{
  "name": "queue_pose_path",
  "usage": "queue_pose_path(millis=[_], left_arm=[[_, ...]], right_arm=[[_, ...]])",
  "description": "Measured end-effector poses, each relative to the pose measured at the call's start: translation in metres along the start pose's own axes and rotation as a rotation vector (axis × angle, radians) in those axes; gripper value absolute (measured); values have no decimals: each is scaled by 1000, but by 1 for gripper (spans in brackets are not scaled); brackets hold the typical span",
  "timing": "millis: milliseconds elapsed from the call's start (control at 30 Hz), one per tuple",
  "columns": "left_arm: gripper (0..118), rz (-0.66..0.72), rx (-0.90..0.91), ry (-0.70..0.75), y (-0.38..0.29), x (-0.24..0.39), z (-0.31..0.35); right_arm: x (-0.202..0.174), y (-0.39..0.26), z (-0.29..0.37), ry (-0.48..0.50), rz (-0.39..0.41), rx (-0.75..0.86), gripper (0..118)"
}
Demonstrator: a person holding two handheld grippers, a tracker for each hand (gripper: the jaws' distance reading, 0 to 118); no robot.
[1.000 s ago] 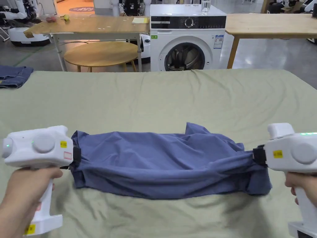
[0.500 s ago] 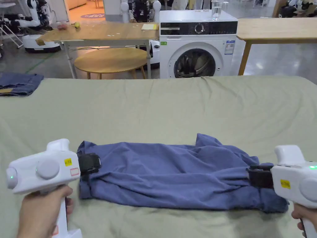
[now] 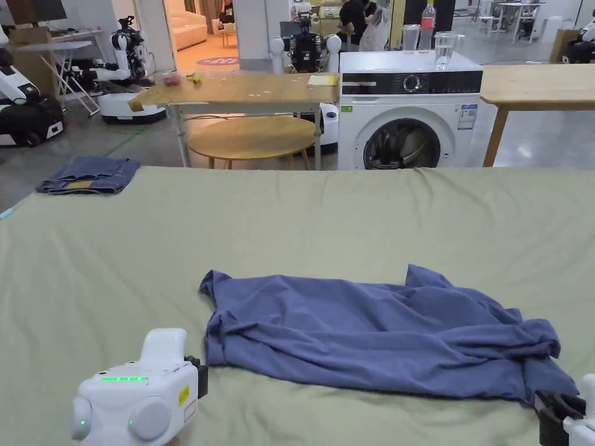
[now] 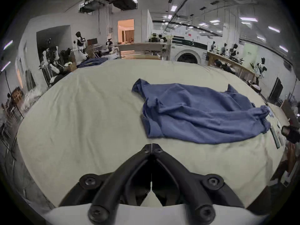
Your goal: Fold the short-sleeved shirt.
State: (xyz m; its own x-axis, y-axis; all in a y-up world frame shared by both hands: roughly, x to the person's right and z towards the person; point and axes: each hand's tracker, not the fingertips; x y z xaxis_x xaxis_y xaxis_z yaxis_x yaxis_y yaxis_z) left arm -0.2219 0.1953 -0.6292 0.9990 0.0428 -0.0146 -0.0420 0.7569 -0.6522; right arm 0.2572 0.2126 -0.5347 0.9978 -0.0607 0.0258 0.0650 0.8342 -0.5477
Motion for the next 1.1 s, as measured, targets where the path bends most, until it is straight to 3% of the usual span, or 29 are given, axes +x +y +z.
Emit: queue_pose_path(millis=[33,67,133,167,333,367,433,467,500,533,567,633,767,800,833,867,900,1100], left_arm=[[0,-6,6,4,6,2,-9],[23,-26,0,24,13,5,-19],[102,-55,-23,38,22,6,-44],[105,-60,-37,53,25,6,-58],[100,-126,-105,160,30,13,-108],[90,-125,-124,152,30,15,-110],[59,-132,-183,86,26,18,-122],[45,-135,-167,53,26,23,-119],[33,-172,-137,60,28,29,-110],[13,-210,-130,60,28,34,-107],[2,-231,-122,65,28,36,-104],[2,-184,-107,18,31,32,-99],[1,-113,-133,0,34,24,-98],[1,-112,-132,-3,34,23,-96],[1,-107,-126,-3,35,24,-91],[1,-97,-118,-8,36,23,-88],[1,-89,-105,-9,39,22,-82],[1,-78,3,-26,51,11,-22]], right_arm=[[3,-1,1,-7,4,-1,0],[6,-1,-1,-15,8,-1,0],[13,0,-5,-28,6,0,0],[19,4,-4,-33,2,0,0],[37,7,-18,-76,-10,-12,0],[41,7,-22,-87,-8,-17,0],[48,7,-32,-107,-7,-22,2],[51,7,-37,-117,-5,-20,23],[53,8,-45,-131,4,-20,58],[56,9,-55,-136,11,-34,103],[60,11,-65,-133,15,-63,118],[63,11,-86,-135,23,-76,118],[73,13,-126,-107,15,-168,115],[77,12,-133,-68,-6,-216,96],[83,11,-139,-19,-50,-256,28],[85,9,-141,5,-92,-266,2],[85,11,-133,-29,-73,-215,2],[75,27,-63,3,-73,-89,2]])
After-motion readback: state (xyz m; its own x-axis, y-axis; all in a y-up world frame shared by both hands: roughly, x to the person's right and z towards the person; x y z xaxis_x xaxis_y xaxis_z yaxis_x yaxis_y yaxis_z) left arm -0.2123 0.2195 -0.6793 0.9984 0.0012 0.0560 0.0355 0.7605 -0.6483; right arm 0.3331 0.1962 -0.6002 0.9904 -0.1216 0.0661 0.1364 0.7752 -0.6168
